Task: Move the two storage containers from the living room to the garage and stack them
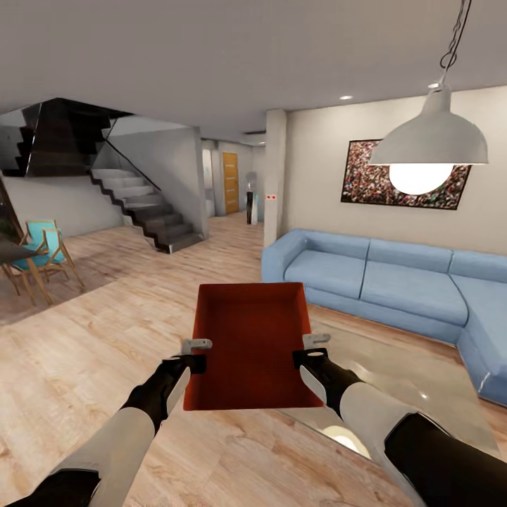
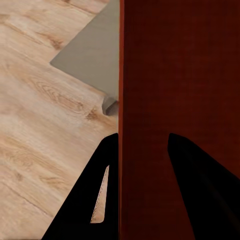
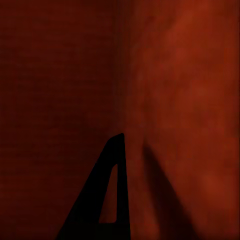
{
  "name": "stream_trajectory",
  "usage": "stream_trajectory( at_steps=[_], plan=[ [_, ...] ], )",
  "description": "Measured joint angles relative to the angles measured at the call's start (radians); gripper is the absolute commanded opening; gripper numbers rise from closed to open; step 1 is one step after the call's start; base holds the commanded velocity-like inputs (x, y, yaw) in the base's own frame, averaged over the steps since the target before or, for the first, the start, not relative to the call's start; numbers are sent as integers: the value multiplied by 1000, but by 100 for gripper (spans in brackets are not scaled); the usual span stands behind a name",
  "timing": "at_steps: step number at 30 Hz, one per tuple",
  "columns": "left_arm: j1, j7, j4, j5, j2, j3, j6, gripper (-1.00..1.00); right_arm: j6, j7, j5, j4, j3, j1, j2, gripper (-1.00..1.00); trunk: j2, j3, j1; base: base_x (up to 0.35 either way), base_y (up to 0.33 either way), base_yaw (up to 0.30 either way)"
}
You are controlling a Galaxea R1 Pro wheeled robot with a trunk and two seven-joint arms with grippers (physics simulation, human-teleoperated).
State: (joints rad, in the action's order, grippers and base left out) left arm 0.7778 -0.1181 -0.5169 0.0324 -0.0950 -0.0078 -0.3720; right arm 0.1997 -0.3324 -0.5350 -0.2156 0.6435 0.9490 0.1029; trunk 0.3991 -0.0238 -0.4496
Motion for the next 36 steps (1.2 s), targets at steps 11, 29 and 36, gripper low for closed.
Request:
stream_trajectory(
  at_steps=[11, 29, 36],
  plan=[
    [0, 0, 0, -1, -1, 1, 0, -100, 0, 1, 0, 0, 0, 0, -1, -100, 0, -5, 0, 0, 0, 295],
    [0, 0, 0, -2, -1, 1, 1, -100, -1, 1, 0, 0, 0, 0, -1, -100, 0, -14, 0, 0, 0, 295],
    [0, 0, 0, -1, -1, 1, 1, -100, 0, 0, 0, 0, 0, 0, -1, -100, 0, -17, 0, 0, 0, 295]
  ],
)
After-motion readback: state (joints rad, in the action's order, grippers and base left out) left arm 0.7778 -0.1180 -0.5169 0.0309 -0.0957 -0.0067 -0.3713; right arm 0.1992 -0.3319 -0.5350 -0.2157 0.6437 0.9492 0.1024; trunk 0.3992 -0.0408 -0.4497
